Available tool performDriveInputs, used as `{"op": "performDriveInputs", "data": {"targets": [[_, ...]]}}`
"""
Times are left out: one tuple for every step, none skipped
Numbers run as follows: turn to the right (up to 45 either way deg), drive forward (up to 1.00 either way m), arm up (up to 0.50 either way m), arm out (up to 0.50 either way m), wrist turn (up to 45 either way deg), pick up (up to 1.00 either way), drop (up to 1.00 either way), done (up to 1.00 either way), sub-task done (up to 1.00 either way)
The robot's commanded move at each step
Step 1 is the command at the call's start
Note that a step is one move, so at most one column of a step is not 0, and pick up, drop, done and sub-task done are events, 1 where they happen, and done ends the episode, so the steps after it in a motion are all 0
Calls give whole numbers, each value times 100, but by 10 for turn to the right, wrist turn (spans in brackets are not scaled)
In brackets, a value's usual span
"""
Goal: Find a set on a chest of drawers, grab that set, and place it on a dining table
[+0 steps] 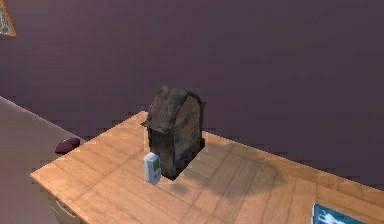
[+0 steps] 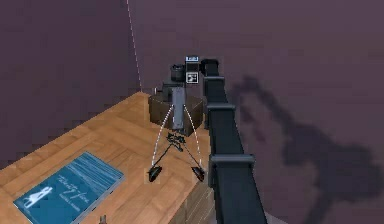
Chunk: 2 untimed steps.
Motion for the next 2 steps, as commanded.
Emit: {"op": "performDriveInputs", "data": {"targets": [[0,0,0,0,450,0,0,0,0],[0,0,0,0,450,0,0,0,0]]}}
